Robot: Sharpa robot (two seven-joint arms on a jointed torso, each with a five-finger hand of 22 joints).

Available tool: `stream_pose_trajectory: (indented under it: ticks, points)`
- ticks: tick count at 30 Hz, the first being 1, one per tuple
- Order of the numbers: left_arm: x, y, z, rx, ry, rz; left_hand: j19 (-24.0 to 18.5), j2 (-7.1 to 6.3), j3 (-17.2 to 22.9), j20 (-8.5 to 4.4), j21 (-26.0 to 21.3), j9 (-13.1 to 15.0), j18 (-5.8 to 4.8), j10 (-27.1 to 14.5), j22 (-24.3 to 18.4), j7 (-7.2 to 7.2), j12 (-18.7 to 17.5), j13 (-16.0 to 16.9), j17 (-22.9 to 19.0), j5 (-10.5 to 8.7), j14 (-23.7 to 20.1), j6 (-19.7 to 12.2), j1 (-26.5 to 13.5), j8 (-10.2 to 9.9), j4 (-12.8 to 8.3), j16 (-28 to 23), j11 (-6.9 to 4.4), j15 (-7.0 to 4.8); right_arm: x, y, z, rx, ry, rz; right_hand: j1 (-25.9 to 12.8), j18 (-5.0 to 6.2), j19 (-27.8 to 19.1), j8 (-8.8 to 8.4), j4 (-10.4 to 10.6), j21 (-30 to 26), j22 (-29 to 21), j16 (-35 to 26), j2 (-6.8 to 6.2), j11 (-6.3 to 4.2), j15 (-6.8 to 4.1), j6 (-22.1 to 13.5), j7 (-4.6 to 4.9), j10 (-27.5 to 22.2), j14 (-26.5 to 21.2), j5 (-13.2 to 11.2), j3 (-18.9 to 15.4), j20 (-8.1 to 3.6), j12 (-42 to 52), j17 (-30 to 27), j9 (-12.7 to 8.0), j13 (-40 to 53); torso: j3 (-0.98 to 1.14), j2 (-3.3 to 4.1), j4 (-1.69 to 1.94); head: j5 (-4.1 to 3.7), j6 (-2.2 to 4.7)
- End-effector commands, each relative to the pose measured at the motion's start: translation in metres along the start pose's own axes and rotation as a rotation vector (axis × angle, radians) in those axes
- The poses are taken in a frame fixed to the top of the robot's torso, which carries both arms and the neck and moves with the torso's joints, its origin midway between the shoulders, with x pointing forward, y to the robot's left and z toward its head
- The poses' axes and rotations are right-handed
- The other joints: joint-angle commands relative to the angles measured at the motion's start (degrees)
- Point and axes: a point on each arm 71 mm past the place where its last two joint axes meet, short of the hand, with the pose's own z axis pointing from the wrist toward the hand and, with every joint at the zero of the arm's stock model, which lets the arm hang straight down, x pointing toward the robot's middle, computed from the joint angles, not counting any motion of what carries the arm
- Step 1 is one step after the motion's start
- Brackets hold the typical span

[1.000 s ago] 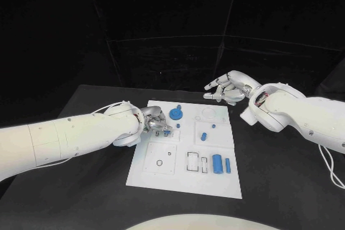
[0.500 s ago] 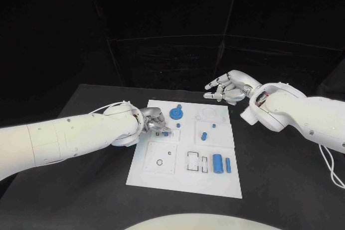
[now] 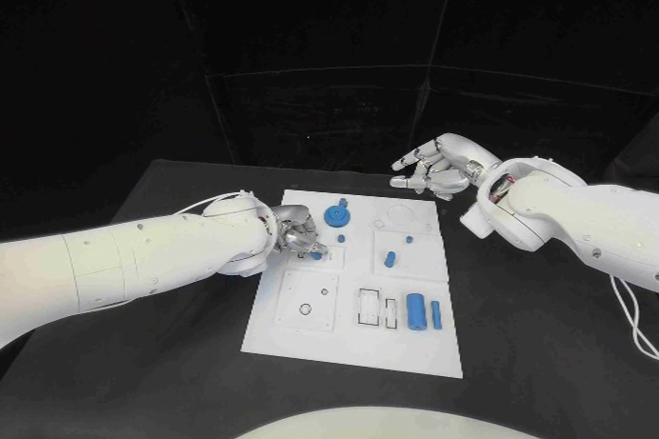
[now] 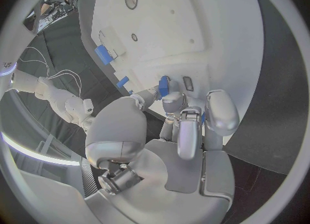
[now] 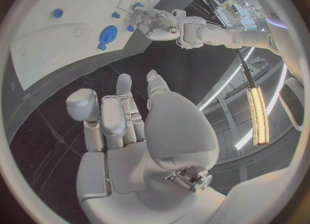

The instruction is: Assemble the parts on the task board

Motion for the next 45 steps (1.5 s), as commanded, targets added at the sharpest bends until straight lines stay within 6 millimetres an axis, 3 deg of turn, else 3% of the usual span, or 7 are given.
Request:
stream_pose_trajectory:
  ticks: [1, 24, 37, 45]
  points:
    - [0.003, 0.001, 0.001, -0.002, 0.012, 0.013, 0.23, 0.27, 9.22, -0.02, 0.26, -0.03, -0.69, 0.44, 0.08, -0.25, 0.23, -0.03, 14.55, 0.23, 6.02, 0.10, 0.50, 0.19, -8.91, 0.05, -0.17, -0.33, -0.001, 0.002, 0.000, -0.010, 0.000, -0.003, 0.00, 0.50, -0.37, -0.11, 0.01, -0.31, -0.06, -0.34, 0.44, 0.15, -0.30, 0.07, 0.15, -0.36, 0.33, 0.18, -0.26, -0.04, -0.29, -0.05, -0.09, -0.06, 0.01, -0.04, -0.01, -0.04, -0.10]
    - [0.007, 0.003, -0.004, 0.005, 0.002, 0.002, 0.37, 0.25, 9.35, -0.03, 0.47, 0.04, -0.75, 0.59, 0.42, -0.27, 0.42, 0.18, 14.72, 0.34, 6.06, 0.13, 0.47, 0.27, -8.88, 0.15, -0.19, -0.34, -0.001, 0.002, 0.001, -0.012, 0.002, -0.004, 0.00, 0.50, -0.37, -0.11, 0.01, -0.31, -0.06, -0.34, 0.44, 0.15, -0.30, 0.07, 0.15, -0.36, 0.33, 0.18, -0.26, -0.04, -0.29, -0.05, -0.09, -0.06, -0.01, -0.04, -0.03, -0.07, -0.29]
    - [0.001, 0.001, -0.011, 0.030, -0.144, -0.056, 1.04, -0.07, 9.73, -0.10, 1.42, 0.28, -1.02, 1.32, 1.87, -0.43, 1.23, 1.02, 15.08, 0.42, 6.14, 0.42, 0.42, 0.61, -8.81, 0.37, -0.32, -0.44, -0.001, 0.001, 0.001, -0.012, 0.000, -0.004, -0.01, 0.50, -0.34, -0.11, 0.11, -0.36, -0.10, -0.38, 0.56, 0.16, -0.29, 0.08, 0.15, -0.37, 0.36, 0.32, -0.43, -0.03, -0.28, -0.03, -0.08, -0.15, 0.07, -0.01, 0.04, -0.11, -0.41]
    - [0.001, 0.003, -0.016, 0.037, -0.213, -0.089, 1.31, -0.16, 9.88, -0.15, 1.78, 0.36, -1.12, 1.53, 2.41, -0.49, 1.41, 1.15, 15.08, 0.40, 6.14, 0.53, 0.27, 0.74, -8.55, 0.37, -0.38, -0.49, -0.001, 0.001, 0.001, -0.010, -0.001, -0.004, -0.01, 0.50, -0.33, -0.11, 0.12, -0.36, -0.10, -0.39, 0.56, 0.16, -0.29, 0.08, 0.15, -0.37, 0.35, 0.32, -0.44, -0.03, -0.28, -0.04, -0.08, -0.15, 0.02, -0.06, 0.08, -0.05, -0.53]
